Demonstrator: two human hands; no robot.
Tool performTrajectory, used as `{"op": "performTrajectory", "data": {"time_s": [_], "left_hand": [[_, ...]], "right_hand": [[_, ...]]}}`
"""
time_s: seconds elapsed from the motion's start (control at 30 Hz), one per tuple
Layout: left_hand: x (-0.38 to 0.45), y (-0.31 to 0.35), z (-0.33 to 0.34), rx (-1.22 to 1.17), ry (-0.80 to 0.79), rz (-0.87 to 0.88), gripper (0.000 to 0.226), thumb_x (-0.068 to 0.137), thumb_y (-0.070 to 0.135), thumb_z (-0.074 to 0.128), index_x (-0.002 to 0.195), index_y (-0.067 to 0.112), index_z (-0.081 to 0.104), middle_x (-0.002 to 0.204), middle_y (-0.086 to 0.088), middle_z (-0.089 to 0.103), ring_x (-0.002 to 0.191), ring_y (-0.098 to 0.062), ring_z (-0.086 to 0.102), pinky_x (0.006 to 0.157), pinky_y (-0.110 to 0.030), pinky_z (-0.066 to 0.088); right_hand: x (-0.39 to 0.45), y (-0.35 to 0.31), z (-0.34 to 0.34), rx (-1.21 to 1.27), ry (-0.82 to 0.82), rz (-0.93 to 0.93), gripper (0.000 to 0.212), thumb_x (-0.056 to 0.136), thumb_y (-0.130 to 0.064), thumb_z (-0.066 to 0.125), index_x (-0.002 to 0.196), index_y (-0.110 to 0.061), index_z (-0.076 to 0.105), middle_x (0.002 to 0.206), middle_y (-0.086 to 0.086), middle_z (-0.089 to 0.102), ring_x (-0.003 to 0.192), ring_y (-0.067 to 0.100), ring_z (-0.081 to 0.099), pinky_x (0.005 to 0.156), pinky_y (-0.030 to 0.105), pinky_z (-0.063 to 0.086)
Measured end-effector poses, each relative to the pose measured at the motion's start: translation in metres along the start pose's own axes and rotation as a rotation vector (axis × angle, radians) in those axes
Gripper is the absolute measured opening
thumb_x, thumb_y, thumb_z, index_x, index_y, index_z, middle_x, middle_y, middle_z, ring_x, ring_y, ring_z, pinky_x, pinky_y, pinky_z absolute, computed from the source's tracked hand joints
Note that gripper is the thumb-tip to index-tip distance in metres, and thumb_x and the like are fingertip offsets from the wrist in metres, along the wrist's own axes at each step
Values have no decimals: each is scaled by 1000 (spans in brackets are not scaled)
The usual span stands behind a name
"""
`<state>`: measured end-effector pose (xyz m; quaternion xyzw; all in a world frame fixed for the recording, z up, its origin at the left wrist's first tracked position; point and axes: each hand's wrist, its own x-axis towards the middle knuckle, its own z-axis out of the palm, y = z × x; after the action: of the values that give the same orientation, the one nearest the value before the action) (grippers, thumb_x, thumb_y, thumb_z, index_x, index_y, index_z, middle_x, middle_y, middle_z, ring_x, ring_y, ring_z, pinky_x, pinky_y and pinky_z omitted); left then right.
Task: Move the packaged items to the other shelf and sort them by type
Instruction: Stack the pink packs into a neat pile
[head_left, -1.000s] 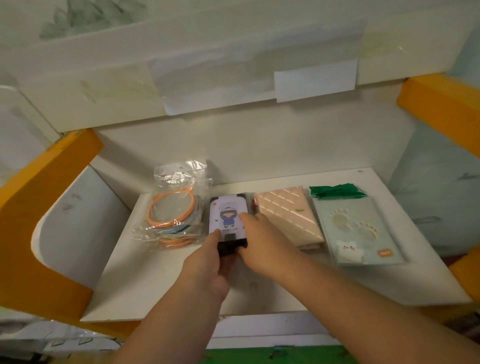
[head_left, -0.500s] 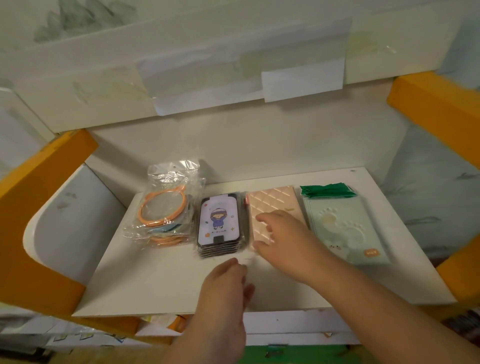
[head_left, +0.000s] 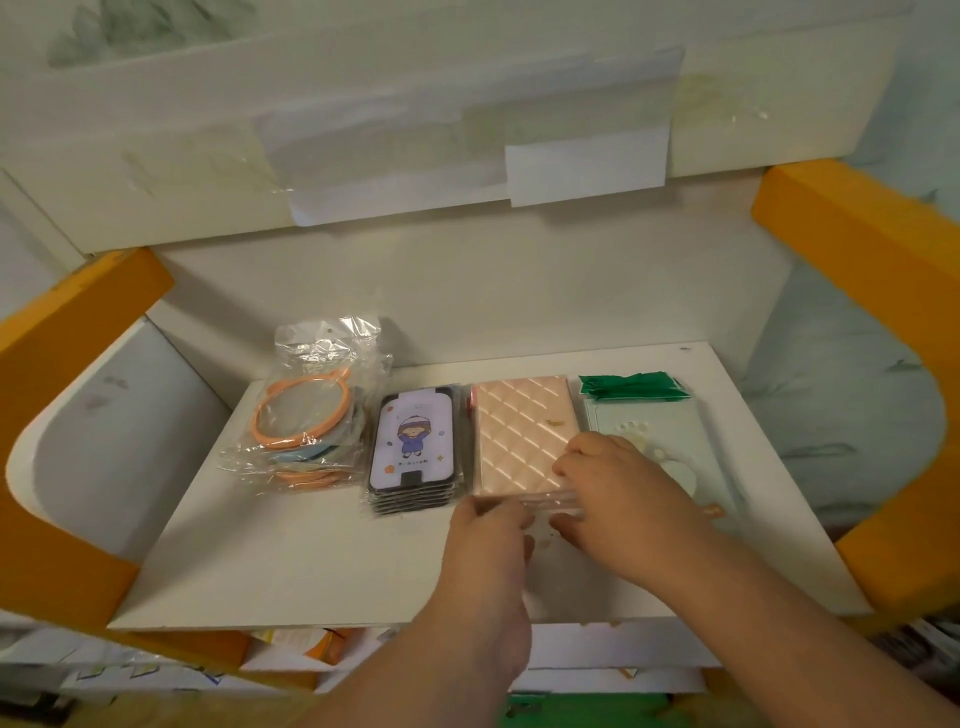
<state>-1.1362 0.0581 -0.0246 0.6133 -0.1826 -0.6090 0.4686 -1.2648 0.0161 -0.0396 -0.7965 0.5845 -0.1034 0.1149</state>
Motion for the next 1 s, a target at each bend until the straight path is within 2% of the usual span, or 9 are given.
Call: {"op": "performTrajectory", "data": {"time_s": [0.07, 0.17, 0.37, 0.5, 0.57, 0.63, 0.73, 0.87, 1.0], "left_hand": [[0, 9, 4, -83, 37, -53, 28, 87, -6, 54, 112, 0, 66, 89, -12, 70, 75, -19, 61, 68, -27, 49], [2, 22, 7, -157, 116, -117, 17, 88, -8, 49, 89, 1, 64, 74, -10, 58, 63, -18, 52, 62, -26, 46], [7, 31, 7, -233, 144, -180, 8, 89, 0, 55, 91, 5, 60, 81, -11, 54, 66, -19, 51, 62, -28, 46], [8, 30, 9, -270, 104, -190, 10, 93, 4, 56, 83, 4, 57, 52, -8, 55, 39, -17, 52, 36, -18, 41], [9, 28, 10, -287, 52, -193, 16, 96, 8, 56, 82, 2, 62, 46, -9, 61, 33, -18, 57, 33, -17, 42], [12, 26, 13, -270, -26, -179, 20, 98, 16, 57, 97, 0, 70, 67, -14, 74, 47, -20, 69, 40, -22, 50], [25, 25, 21, -229, -58, -137, 28, 98, 21, 62, 118, 3, 66, 96, -18, 78, 69, -24, 77, 48, -27, 56], [39, 23, 30, -158, 1, -134, 35, 96, 24, 66, 124, 5, 62, 105, -18, 76, 88, -32, 75, 55, -32, 60], [49, 11, 29, -41, 109, 7, 28, 92, 25, 68, 115, 11, 63, 105, -14, 72, 95, -32, 70, 83, -44, 60]], "right_hand": [[1, -1, 1, -11, -2, 8, 35, 83, -45, 66, 111, -24, 61, 115, -5, 51, 108, 16, 47, 87, 34, 50], [1, -2, 0, -10, -14, 26, 34, 83, -45, 66, 109, -25, 59, 113, -6, 48, 107, 16, 47, 86, 33, 50], [5, 0, -4, 25, -40, 43, 33, 82, -45, 66, 109, -26, 60, 114, -7, 49, 104, 14, 47, 86, 34, 51], [9, 4, -11, 93, -69, 59, 30, 82, -42, 67, 106, -25, 67, 112, -7, 53, 100, 13, 51, 85, 30, 50], [11, 5, -17, 133, -75, 70, 28, 81, -42, 67, 103, -25, 69, 109, -7, 54, 95, 12, 54, 83, 29, 50], [12, 4, -23, 161, -71, 76, 24, 81, -38, 67, 101, -23, 69, 106, -6, 55, 91, 13, 56, 80, 30, 51], [10, 1, -31, 224, -60, 64, 16, 82, -26, 66, 98, -24, 69, 94, -11, 52, 90, 15, 60, 77, 27, 51], [8, 3, -35, 281, -71, 64, 4, 79, -22, 67, 81, -26, 65, 88, -9, 54, 84, 14, 61, 75, 30, 52], [7, 11, -33, 393, -84, 133, 30, 78, -43, 70, 91, -16, 71, 93, 0, 64, 85, 14, 65, 79, 40, 55]]}}
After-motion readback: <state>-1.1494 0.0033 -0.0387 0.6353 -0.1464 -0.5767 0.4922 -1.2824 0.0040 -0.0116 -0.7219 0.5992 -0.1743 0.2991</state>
